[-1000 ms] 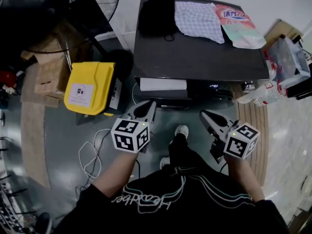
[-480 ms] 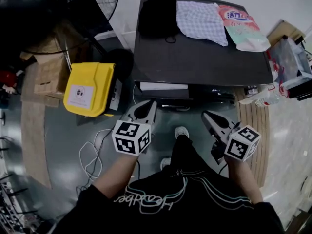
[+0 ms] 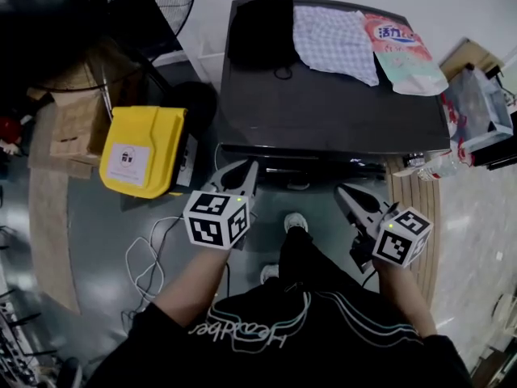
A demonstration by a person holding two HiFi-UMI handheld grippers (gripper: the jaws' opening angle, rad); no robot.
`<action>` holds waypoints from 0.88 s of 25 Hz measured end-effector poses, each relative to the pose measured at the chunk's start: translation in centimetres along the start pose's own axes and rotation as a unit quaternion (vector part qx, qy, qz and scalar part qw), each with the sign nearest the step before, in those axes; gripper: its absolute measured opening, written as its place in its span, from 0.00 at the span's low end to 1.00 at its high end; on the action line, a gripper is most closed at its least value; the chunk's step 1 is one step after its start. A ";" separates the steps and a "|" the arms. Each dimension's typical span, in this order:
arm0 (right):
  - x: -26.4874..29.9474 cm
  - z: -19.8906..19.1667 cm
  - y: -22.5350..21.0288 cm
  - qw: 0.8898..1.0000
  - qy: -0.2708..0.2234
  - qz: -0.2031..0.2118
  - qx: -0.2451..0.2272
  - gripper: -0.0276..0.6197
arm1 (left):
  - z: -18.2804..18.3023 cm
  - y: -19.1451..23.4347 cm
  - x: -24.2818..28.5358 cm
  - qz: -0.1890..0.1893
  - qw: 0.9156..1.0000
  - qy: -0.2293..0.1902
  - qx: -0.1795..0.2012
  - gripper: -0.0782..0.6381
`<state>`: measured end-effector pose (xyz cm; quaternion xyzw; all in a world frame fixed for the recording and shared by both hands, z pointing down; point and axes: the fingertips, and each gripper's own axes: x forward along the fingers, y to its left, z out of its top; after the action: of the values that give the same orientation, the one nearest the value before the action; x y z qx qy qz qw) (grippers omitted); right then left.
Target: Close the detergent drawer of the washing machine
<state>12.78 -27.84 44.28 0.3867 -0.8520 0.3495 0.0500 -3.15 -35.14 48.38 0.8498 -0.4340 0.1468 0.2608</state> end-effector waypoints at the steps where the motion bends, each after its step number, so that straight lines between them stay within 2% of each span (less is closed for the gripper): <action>1: 0.0 0.1 -0.1 1.000 0.001 -0.001 -0.001 0.09 | 0.0 0.0 0.0 -0.002 1.000 -0.002 0.002 0.14; 10: 1.2 0.8 -0.6 1.000 0.007 0.003 -0.003 0.09 | 0.1 0.1 0.2 0.001 1.000 -0.011 0.013 0.14; 22: 1.6 0.0 -1.4 1.000 0.023 0.008 0.004 0.09 | 0.0 0.3 0.4 0.019 1.000 -0.013 0.005 0.14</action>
<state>12.66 -29.45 45.62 0.3724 -0.8520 0.3622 0.0648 -3.11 -35.57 48.67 0.8445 -0.4526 0.1426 0.2484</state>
